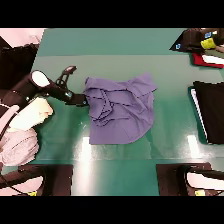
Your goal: Fold the shirts.
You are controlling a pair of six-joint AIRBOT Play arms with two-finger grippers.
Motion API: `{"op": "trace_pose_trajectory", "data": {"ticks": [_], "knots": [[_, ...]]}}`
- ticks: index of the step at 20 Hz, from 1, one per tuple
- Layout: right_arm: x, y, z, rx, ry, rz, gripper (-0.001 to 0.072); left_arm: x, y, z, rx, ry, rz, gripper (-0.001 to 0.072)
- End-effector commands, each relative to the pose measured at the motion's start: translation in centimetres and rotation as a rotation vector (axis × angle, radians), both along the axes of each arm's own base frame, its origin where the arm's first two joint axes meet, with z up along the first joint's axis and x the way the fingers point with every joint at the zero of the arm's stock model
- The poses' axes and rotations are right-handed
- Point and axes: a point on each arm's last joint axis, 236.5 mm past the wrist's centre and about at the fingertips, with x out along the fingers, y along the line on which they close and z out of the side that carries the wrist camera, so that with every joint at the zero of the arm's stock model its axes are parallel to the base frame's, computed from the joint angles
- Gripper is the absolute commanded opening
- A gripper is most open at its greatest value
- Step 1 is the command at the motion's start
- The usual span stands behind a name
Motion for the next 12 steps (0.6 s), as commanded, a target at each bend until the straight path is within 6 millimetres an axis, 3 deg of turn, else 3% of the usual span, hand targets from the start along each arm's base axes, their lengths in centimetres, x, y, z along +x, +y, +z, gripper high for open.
{"op": "trace_pose_trajectory", "data": {"ticks": [1,4,7,9,10,12], "knots": [[-2.3,0.0,1.2,-0.013,0.008,0.021,0.0518,-0.6,-1.7,-2.8,-0.038,0.042,0.025,0.0542],[-3.6,-0.1,1.7,-0.022,0.016,0.031,0.0502,-0.9,-3.5,-3.8,-0.120,0.088,0.003,0.0541],[-4.8,-0.2,1.2,-0.034,0.054,0.043,0.0502,-1.5,-3.9,-4.8,-0.131,0.137,-0.001,0.0537],[-5.9,-0.2,-0.7,-0.032,0.112,0.043,0.0502,-1.8,-3.9,-4.8,-0.132,0.149,-0.011,0.0186],[-6.8,-0.2,-2.2,-0.029,0.153,0.038,0.0502,-1.9,-3.9,-4.8,-0.131,0.147,-0.017,0.0044],[-9.0,-0.2,-5.5,-0.018,0.226,0.020,0.0502,-2.2,-3.8,-4.4,-0.122,0.152,-0.051,0.0025]]}}
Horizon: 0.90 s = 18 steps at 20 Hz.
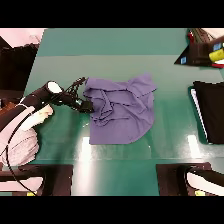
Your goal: Fold the shirts.
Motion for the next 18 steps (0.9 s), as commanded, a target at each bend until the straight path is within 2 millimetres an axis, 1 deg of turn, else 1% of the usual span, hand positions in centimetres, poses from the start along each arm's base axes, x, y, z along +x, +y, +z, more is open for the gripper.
{"op": "trace_pose_trajectory", "data": {"ticks": [1,3,5,6,7,9,10,11,13,15,18], "knots": [[-3.5,-0.1,-5.0,0.019,0.120,-0.047,0.0502,-0.6,0.3,0.7,0.021,0.001,-0.069,0.0024],[-6.5,0.0,-9.2,0.054,0.224,-0.133,0.0502,0.3,1.3,3.0,0.080,-0.072,-0.124,0.0024],[-10.2,0.7,-13.8,0.091,0.349,-0.194,0.0502,1.7,2.2,6.8,0.131,-0.188,-0.159,0.0024],[-12.0,1.7,-15.9,0.126,0.399,-0.209,0.0501,2.3,2.5,8.8,0.142,-0.247,-0.163,0.0025],[-13.4,2.9,-17.6,0.172,0.434,-0.227,0.0501,2.7,2.6,10.6,0.146,-0.297,-0.164,0.0025],[-16.0,5.9,-20.7,0.266,0.490,-0.262,0.0501,3.2,2.6,13.2,0.140,-0.366,-0.157,0.0025],[-17.2,7.0,-22.2,0.296,0.512,-0.287,0.0500,3.3,2.6,13.7,0.138,-0.379,-0.155,0.0025],[-18.2,7.9,-23.4,0.311,0.529,-0.303,0.0500,3.2,2.6,13.8,0.137,-0.381,-0.156,0.0025],[-19.5,9.3,-25.4,0.325,0.540,-0.343,0.0500,3.0,2.6,13.6,0.140,-0.372,-0.161,0.0025],[-20.1,10.5,-26.7,0.342,0.538,-0.377,0.0499,2.9,2.6,13.6,0.141,-0.370,-0.163,0.0025],[-20.2,12.2,-28.0,0.354,0.529,-0.395,0.0499,3.0,2.6,13.6,0.140,-0.370,-0.162,0.0025]]}}
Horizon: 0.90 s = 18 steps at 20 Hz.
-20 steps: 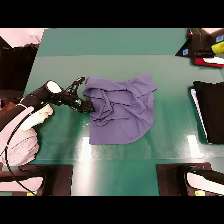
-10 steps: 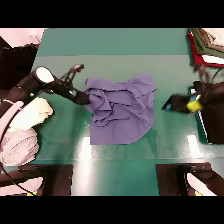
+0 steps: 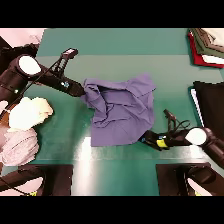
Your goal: Fold the shirts.
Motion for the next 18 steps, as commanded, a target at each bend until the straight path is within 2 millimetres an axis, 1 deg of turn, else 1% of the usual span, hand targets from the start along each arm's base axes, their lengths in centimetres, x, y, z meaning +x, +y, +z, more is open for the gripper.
{"op": "trace_pose_trajectory", "data": {"ticks": [1,2,3,5,7,9,10,11,12,13,14,15,16,18], "knots": [[0.0,2.3,-2.0,0.015,-0.009,-0.059,0.0499,-0.1,0.1,0.2,0.005,-0.004,-0.002,0.0025],[0.3,2.9,-2.3,0.008,-0.017,-0.047,0.0494,-0.2,0.1,0.1,0.007,0.003,-0.006,0.0025],[0.8,3.6,-2.6,0.002,-0.030,-0.041,0.0451,-0.4,0.1,0.1,0.009,0.011,-0.010,0.0025],[1.6,4.5,-3.2,-0.015,-0.031,-0.031,0.0447,-0.8,0.2,-0.1,0.014,0.022,-0.018,0.0025],[2.1,4.9,-4.0,-0.042,-0.016,-0.016,0.0447,-1.1,0.3,-0.2,0.023,0.035,-0.025,0.0025],[2.7,5.4,-4.3,-0.055,-0.018,0.006,0.0444,-1.2,0.5,-0.4,0.034,0.038,-0.028,0.0025],[3.1,5.7,-4.3,-0.056,-0.027,0.020,0.0335,-1.2,0.6,-0.4,0.037,0.039,-0.029,0.0025],[3.5,6.1,-4.0,-0.055,-0.049,0.044,0.0188,-1.2,0.6,-0.4,0.037,0.039,-0.028,0.0025],[4.0,6.3,-3.5,-0.056,-0.080,0.069,0.0094,-1.2,0.6,-0.4,0.037,0.036,-0.027,0.0025],[4.6,6.3,-3.0,-0.069,-0.116,0.093,0.0020,-1.1,0.6,-0.1,0.036,0.031,-0.025,0.0025],[5.3,6.2,-2.0,-0.079,-0.163,0.116,0.0020,-0.7,0.8,0.5,0.037,0.017,-0.009,0.0025],[6.3,5.9,-0.4,-0.083,-0.208,0.126,0.0019,-0.1,1.0,1.9,0.037,-0.022,0.012,0.0025],[7.5,5.3,1.5,-0.084,-0.254,0.122,0.0018,0.7,1.3,3.6,0.040,-0.076,0.037,0.0025],[10.8,3.3,7.2,-0.088,-0.395,0.085,0.0018,2.0,2.3,9.0,0.030,-0.214,0.080,0.0025]]}}
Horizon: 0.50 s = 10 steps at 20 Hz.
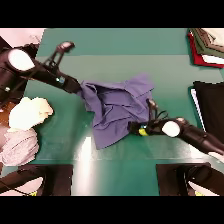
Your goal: Fold the shirts.
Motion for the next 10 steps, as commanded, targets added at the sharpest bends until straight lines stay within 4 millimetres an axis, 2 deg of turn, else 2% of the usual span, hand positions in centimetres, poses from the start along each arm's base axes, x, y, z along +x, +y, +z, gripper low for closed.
{"op": "trace_pose_trajectory", "data": {"ticks": [1,3,5,7,9,10], "knots": [[5.1,-3.7,9.3,-0.013,-0.248,-0.043,0.0018,1.9,1.7,8.5,-0.035,-0.201,0.093,0.0025],[8.0,-7.9,18.1,-0.012,-0.462,-0.131,0.0018,2.1,3.7,16.0,-0.098,-0.356,0.170,0.0025],[8.4,-12.7,27.3,-0.033,-0.677,-0.213,0.0018,0.7,5.8,23.4,-0.138,-0.526,0.218,0.0025],[6.7,-17.3,35.5,-0.087,-0.868,-0.289,0.0018,-2.3,7.0,30.0,-0.170,-0.687,0.235,0.0026],[3.3,-21.0,42.6,-0.177,-1.034,-0.357,0.0018,-6.2,7.4,35.7,-0.212,-0.835,0.231,0.0025],[1.5,-22.4,45.5,-0.228,-1.102,-0.391,0.0017,-8.2,7.6,38.1,-0.244,-0.894,0.239,0.0025]]}}
